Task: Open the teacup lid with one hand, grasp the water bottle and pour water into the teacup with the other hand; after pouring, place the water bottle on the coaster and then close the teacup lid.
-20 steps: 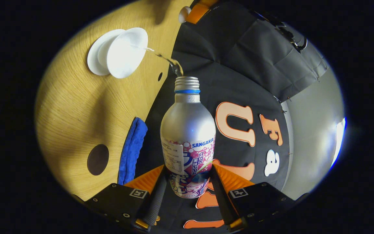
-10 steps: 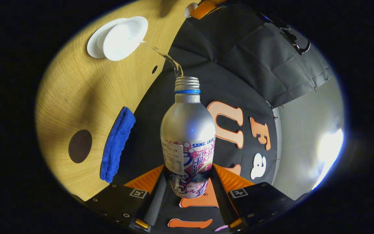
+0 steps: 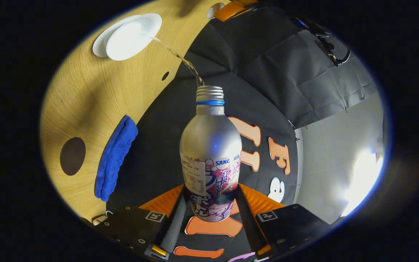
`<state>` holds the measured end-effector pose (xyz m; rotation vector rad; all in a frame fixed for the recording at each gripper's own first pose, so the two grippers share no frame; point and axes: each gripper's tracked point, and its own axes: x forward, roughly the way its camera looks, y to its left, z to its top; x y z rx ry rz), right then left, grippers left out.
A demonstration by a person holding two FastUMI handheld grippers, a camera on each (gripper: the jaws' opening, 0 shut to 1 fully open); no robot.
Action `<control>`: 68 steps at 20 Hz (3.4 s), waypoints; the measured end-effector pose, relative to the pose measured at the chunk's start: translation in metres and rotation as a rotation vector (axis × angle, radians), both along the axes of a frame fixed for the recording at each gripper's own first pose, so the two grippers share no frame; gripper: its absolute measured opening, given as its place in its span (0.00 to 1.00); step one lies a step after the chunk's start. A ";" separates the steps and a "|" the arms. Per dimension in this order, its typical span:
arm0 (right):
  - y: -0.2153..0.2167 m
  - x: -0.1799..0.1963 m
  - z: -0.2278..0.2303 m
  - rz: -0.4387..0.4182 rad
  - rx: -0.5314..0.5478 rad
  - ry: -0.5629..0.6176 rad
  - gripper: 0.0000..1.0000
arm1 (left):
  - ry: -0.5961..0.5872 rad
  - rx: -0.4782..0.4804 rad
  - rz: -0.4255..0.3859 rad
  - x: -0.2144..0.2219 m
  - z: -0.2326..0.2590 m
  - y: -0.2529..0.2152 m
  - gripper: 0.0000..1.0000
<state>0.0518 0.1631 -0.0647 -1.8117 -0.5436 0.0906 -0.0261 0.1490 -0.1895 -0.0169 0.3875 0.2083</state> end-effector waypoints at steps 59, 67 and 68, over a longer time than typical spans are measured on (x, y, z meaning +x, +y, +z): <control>-0.090 0.028 -0.088 -0.165 1.260 0.822 0.77 | -0.044 -0.062 -0.299 0.052 0.015 -0.169 0.30; -0.081 0.041 -0.139 -0.216 1.530 1.028 0.77 | -0.023 -0.044 -0.305 0.048 0.009 -0.174 0.30; -0.079 0.040 -0.145 -0.223 1.548 1.045 0.77 | -0.022 -0.043 -0.303 0.047 0.010 -0.174 0.30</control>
